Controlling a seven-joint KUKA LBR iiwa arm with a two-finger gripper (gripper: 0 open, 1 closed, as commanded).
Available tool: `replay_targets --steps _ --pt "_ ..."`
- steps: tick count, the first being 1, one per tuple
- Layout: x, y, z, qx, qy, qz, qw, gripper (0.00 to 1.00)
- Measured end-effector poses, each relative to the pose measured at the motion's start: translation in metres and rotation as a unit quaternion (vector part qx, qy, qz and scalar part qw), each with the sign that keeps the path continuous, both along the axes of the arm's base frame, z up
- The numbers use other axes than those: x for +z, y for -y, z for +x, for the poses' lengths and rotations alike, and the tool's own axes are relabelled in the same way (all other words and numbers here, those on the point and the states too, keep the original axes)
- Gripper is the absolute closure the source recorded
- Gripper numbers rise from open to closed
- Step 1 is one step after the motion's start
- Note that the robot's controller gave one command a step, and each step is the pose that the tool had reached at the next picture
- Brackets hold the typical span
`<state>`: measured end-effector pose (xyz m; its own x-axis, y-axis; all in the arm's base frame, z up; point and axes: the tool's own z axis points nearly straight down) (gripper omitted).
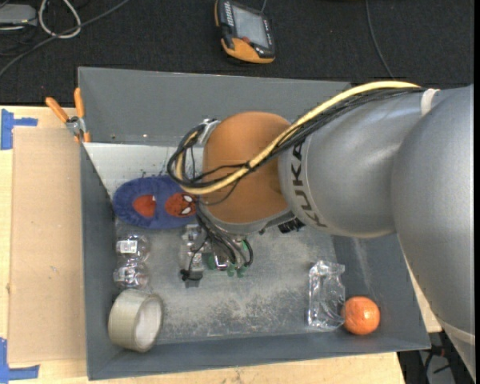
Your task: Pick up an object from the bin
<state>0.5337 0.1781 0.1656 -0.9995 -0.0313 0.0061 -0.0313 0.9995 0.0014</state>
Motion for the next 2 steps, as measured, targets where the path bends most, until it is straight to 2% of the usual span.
replay_targets --steps 1,2 --pt "0.100 0.047 0.027 0.006 0.0049 0.000 1.0000 1.00" --pt "0.085 0.073 0.076 0.068 -0.0046 0.000 0.9977 1.00"
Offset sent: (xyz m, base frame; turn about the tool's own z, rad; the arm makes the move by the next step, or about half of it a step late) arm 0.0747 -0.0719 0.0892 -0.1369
